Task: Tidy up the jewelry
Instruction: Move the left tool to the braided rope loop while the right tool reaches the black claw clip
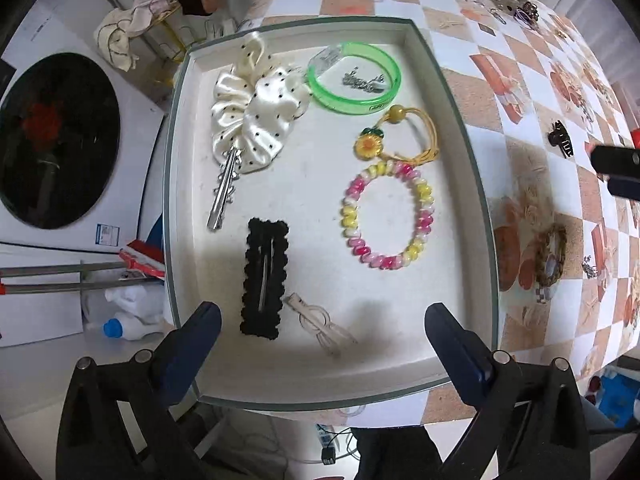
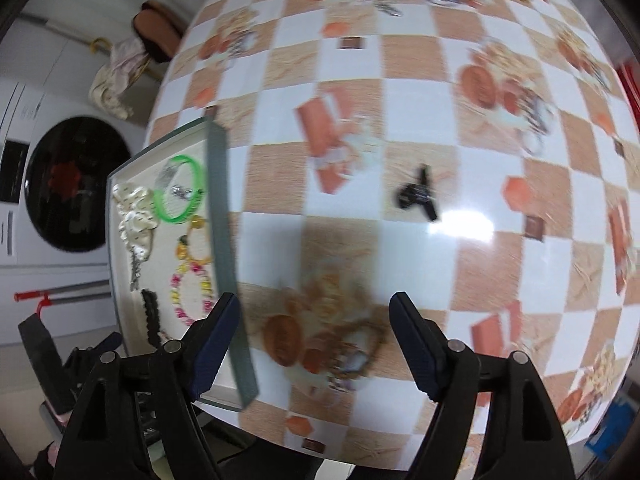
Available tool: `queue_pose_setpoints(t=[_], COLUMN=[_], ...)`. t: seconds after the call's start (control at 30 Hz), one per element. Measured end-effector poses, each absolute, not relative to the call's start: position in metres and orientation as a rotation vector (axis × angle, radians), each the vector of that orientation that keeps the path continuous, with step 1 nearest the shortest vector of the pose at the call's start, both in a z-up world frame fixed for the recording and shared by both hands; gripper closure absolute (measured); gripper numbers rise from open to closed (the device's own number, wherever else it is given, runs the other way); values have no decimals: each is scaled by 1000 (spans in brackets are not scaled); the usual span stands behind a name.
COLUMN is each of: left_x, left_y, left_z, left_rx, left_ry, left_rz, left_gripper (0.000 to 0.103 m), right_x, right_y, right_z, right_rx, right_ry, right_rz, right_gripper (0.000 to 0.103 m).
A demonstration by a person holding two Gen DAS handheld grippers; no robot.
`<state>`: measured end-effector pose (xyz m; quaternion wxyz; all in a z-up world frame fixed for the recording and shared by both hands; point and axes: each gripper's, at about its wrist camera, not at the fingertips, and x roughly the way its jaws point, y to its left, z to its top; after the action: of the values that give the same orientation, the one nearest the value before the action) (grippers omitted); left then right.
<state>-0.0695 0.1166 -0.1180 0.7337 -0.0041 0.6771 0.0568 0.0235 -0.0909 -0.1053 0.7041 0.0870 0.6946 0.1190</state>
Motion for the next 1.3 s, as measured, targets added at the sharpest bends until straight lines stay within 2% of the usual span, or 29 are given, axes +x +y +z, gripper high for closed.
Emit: queue_pose_setpoints(t=[0.47,0.73,1.3], left_x=[-45,-38,-33], left_y=[75,59,-35], left_z=[-94,-100,-95], left_rx=[104,132,31], left_ry=[1435,1444,1465], left_rz=[10,-60,55], left_gripper=[0,0,0], right_x=[-4,-13,33], right_y=[-180,-200,-236], right_z=[-116,-119,-115], right_rx=[319,359,192], right_ry=[1563,1558,1577], right_rz=[65,13,230], right_gripper=[20,20,20])
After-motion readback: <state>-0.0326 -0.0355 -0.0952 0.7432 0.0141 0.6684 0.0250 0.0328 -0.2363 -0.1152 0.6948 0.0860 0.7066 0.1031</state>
